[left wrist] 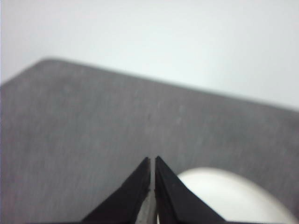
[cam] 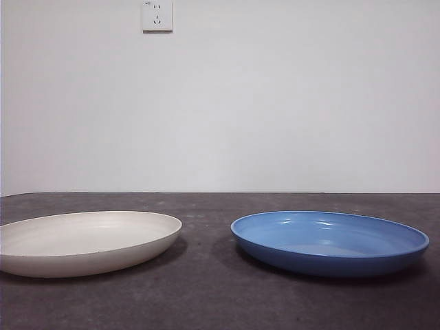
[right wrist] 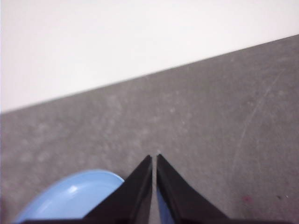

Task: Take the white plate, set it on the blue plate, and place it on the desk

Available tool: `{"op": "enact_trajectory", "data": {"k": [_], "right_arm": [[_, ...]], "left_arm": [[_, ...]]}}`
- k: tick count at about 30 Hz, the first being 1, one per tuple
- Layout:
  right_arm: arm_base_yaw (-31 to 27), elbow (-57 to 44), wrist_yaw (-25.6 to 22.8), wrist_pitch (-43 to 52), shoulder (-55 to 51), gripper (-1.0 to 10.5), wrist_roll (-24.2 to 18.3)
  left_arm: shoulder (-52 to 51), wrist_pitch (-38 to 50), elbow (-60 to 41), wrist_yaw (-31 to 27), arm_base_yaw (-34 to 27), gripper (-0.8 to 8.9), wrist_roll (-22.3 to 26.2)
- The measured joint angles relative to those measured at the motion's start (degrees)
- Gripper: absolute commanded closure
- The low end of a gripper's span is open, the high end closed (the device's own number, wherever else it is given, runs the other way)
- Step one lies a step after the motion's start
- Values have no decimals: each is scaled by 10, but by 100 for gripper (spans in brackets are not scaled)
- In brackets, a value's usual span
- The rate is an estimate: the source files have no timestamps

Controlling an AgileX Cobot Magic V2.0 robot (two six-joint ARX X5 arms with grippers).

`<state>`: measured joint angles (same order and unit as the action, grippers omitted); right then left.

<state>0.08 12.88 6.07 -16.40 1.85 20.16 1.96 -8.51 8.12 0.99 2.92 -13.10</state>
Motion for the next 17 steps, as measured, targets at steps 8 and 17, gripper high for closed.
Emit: {"op": "enact_trajectory", "data": {"k": [8,17], "right_arm": [[0,152,62,-83,95,937,29],[5,293,175,-181,223,937,30]], "left_arm": [[109,-6,131,12,2,797,-57],[251,-83,335,81,39,797,-60]]}}
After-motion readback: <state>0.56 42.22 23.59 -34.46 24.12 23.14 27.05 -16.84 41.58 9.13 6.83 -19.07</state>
